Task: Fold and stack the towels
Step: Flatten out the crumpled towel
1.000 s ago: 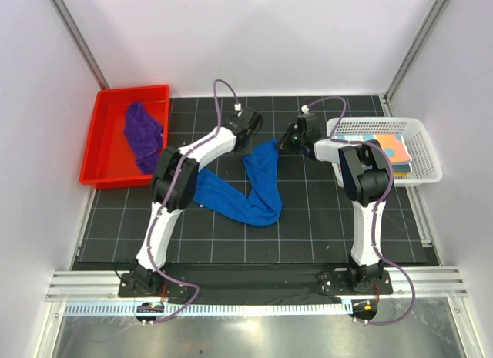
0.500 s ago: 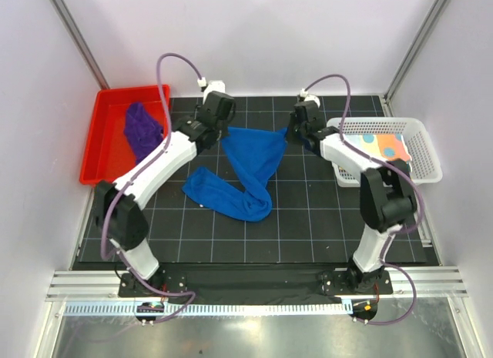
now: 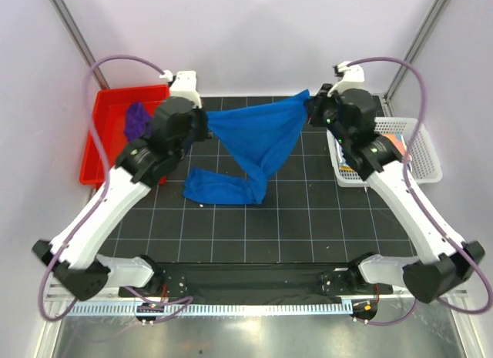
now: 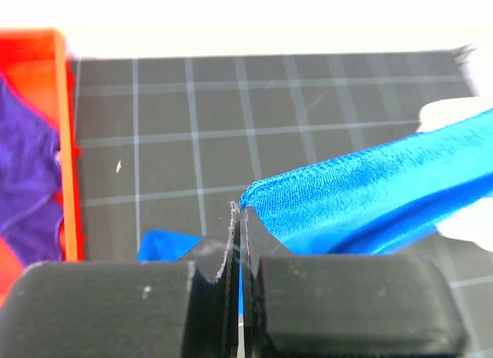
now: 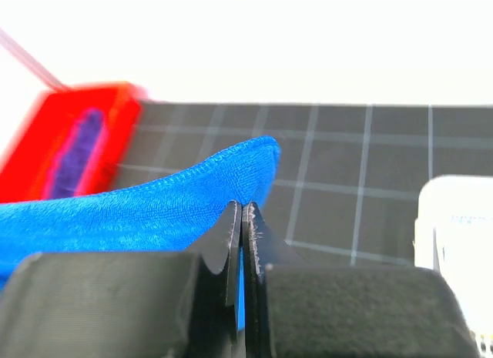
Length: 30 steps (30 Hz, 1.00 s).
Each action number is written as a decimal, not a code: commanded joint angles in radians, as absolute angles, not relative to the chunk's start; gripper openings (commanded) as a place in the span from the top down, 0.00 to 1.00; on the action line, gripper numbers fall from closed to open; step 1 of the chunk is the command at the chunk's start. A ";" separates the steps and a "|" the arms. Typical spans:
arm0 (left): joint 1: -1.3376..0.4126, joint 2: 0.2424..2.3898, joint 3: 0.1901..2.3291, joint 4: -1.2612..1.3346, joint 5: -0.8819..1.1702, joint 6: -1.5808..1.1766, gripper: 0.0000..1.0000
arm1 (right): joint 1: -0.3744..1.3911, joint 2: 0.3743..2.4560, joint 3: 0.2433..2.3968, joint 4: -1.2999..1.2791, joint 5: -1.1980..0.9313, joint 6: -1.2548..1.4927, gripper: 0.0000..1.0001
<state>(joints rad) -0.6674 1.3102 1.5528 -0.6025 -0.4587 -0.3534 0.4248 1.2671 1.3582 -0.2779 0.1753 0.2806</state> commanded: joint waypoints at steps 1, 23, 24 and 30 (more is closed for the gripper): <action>-0.686 1.177 1.608 -0.555 -0.391 -0.279 1.00 | 0.428 1.155 1.460 -0.288 0.120 0.238 0.99; -0.693 0.940 1.844 -0.356 0.066 -0.156 1.00 | 0.431 1.057 1.916 -0.339 -0.143 0.313 0.99; -0.693 0.937 1.847 -0.350 0.069 -0.158 1.00 | 0.431 1.060 1.939 -0.339 -0.147 0.314 0.99; -0.693 0.917 1.853 -0.308 0.069 -0.169 1.00 | 0.431 1.054 1.986 -0.342 -0.169 0.325 0.99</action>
